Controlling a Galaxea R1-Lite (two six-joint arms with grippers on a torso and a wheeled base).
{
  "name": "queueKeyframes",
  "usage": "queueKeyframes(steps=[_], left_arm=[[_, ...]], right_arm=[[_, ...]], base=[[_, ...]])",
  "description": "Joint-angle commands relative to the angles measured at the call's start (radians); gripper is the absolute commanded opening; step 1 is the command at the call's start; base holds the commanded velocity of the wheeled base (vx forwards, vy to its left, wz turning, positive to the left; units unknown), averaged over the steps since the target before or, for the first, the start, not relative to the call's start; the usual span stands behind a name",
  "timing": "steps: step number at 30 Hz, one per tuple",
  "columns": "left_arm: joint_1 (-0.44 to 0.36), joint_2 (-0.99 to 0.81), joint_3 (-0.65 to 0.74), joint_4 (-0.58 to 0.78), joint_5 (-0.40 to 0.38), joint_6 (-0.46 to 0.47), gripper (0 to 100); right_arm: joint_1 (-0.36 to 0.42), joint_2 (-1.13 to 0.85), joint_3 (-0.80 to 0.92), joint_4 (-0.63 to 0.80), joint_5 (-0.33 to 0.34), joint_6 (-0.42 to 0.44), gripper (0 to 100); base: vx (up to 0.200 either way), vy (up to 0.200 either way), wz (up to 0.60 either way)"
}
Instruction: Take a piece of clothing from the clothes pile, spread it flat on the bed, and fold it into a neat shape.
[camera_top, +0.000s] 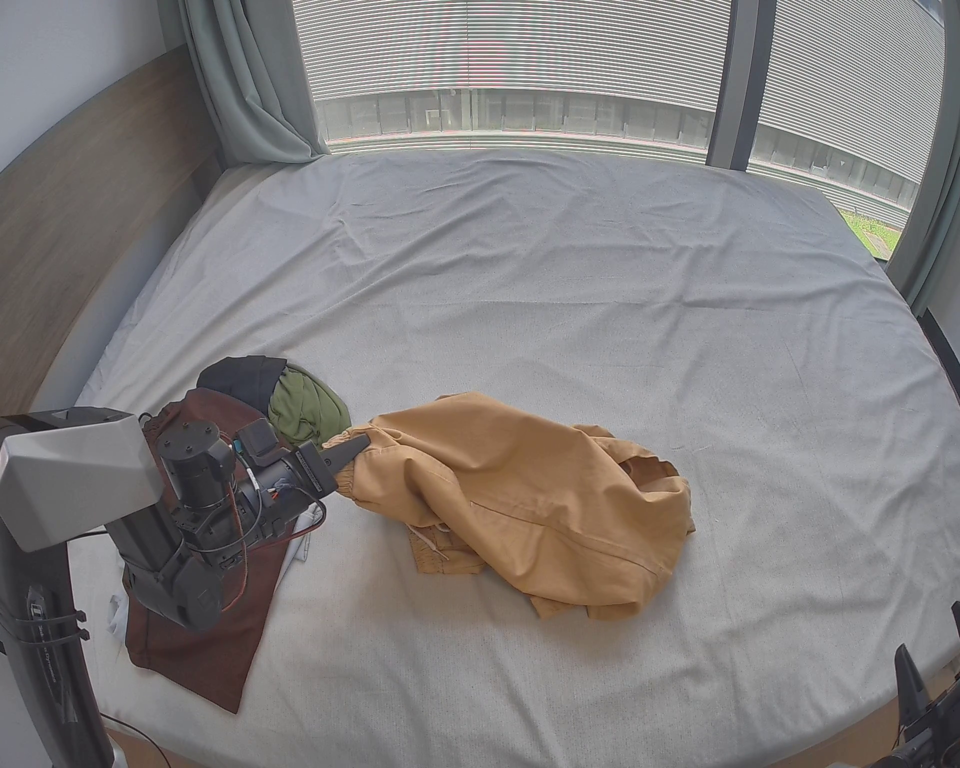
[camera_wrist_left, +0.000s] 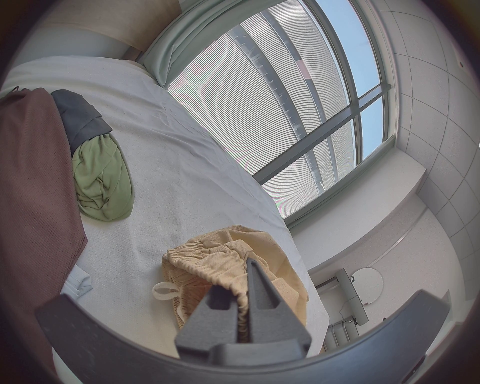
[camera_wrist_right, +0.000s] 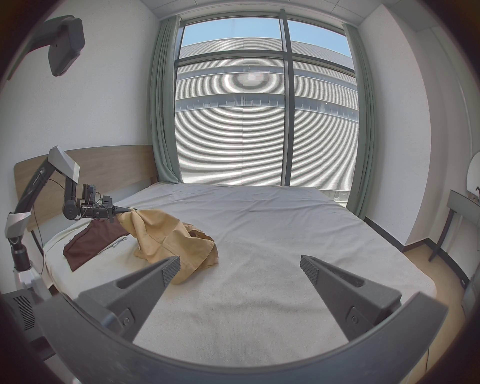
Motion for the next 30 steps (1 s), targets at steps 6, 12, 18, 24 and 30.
queueKeyframes(steps=[6,12,18,24,30], left_arm=[[-0.001,0.001,-0.011,-0.001,-0.001,0.004,0],[0.002,-0.002,-0.012,-0.002,-0.001,0.004,0],[0.001,-0.004,-0.014,-0.002,-0.001,0.002,0],[0.001,-0.008,-0.016,-0.002,-0.001,0.002,0],[0.001,-0.011,-0.014,-0.004,-0.003,0.002,0]], right_arm=[[-0.004,0.419,-0.31,-0.174,0.079,0.023,100],[0.118,0.607,-0.316,-0.183,0.088,0.073,100],[0.144,0.735,-0.325,-0.186,0.119,0.12,100],[0.141,0.916,-0.373,-0.191,0.214,0.186,100],[0.143,1.056,-0.408,-0.24,0.274,0.204,100]], base=[[0.0,0.0,0.0],[0.0,0.0,0.0],[0.0,0.0,0.0],[0.0,0.0,0.0],[0.0,0.0,0.0]])
